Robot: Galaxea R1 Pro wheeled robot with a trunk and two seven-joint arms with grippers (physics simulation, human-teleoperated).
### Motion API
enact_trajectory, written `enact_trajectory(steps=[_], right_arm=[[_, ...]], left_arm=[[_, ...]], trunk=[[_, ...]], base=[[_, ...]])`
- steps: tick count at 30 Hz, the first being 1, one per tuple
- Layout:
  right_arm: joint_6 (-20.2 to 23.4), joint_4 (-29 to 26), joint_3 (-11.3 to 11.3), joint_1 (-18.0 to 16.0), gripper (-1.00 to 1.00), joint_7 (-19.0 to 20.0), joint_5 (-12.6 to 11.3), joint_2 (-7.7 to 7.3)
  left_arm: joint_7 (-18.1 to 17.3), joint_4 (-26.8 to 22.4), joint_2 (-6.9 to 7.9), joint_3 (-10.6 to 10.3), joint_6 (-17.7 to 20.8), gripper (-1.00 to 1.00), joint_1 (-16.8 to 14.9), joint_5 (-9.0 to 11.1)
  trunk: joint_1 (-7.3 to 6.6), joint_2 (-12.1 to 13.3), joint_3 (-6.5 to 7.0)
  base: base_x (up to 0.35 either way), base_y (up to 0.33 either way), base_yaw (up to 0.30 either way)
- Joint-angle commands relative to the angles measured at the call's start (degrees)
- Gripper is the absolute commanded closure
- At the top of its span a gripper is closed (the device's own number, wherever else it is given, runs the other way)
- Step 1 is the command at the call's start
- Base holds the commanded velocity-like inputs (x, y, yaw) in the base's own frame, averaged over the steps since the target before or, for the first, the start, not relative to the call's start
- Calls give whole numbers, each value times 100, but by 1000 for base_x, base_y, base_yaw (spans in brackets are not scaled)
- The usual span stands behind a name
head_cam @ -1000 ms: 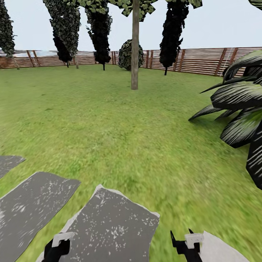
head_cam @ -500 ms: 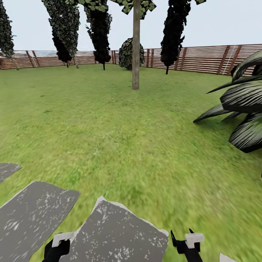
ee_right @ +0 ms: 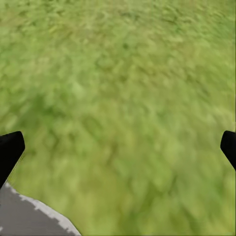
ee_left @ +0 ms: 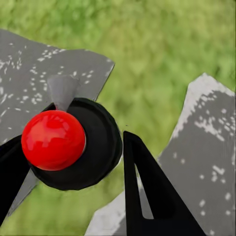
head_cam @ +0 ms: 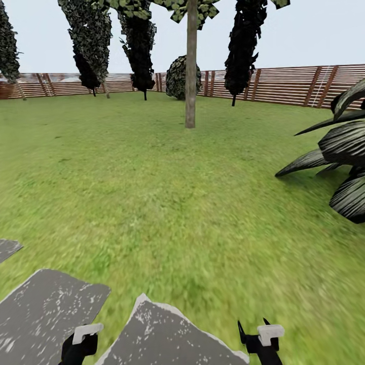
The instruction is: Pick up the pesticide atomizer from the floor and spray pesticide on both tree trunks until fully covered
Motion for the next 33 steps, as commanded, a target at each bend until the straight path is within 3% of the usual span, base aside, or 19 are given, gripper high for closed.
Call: enact_trajectory(steps=[1, 33], right_arm=[[-16, 4, -2, -2, -100, -1, 23, -3], [-16, 13, 7, -3, -100, -1, 23, 2]], left_arm=[[3, 5, -1, 3, -19, 100, -4, 13], [3, 5, -1, 3, -19, 100, -3, 13]], trunk=[[3, -2, -5], [3, -2, -5]], base=[[334, 99, 0], [334, 99, 0]])
